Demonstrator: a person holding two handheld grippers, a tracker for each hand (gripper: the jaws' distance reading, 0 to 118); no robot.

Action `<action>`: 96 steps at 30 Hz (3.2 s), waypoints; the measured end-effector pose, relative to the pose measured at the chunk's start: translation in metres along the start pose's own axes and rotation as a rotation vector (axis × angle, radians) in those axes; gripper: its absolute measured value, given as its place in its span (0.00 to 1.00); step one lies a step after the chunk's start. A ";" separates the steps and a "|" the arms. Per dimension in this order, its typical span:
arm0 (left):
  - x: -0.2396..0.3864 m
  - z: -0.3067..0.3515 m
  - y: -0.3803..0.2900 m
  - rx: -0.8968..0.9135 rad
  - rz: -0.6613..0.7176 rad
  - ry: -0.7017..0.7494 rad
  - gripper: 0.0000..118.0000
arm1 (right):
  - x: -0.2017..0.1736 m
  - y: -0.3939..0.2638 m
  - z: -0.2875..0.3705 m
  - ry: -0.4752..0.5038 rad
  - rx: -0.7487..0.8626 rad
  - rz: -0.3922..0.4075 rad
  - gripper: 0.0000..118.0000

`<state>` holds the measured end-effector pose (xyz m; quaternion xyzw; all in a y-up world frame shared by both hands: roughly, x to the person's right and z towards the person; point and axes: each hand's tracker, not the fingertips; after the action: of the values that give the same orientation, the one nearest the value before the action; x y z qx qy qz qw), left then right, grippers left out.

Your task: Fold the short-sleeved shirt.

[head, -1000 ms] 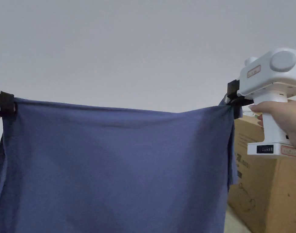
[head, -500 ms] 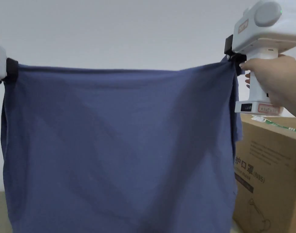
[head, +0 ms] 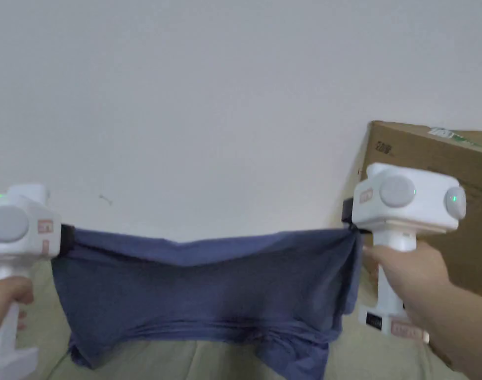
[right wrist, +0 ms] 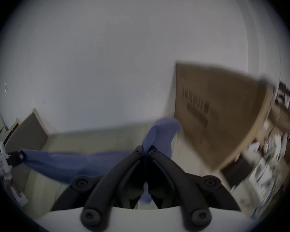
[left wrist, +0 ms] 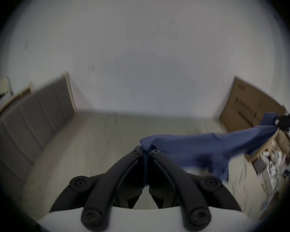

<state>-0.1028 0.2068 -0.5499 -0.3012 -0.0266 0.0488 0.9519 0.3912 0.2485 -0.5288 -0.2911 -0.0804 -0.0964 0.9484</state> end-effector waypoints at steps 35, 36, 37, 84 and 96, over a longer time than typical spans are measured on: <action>-0.101 0.234 -0.378 -0.556 -0.044 -0.220 0.91 | 0.169 -0.405 0.223 0.120 -0.563 -0.003 0.88; -0.103 0.239 -0.376 -0.555 -0.013 -0.235 0.92 | 0.168 -0.403 0.227 0.125 -0.558 0.001 0.99; -0.107 0.247 -0.375 -0.566 0.022 -0.246 0.92 | 0.166 -0.398 0.238 0.133 -0.522 0.004 0.99; -0.058 0.286 -0.403 -0.330 -0.294 -0.091 0.03 | 0.108 -0.373 0.304 0.212 -0.183 -0.050 0.00; -0.046 0.300 -0.393 -0.314 -0.218 -0.089 0.03 | 0.175 -0.427 0.219 0.010 -0.644 0.058 0.97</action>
<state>-0.1420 0.0531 -0.0790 -0.4390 -0.1084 -0.0463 0.8907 0.4411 0.0022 -0.0840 -0.5778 -0.0327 -0.0912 0.8104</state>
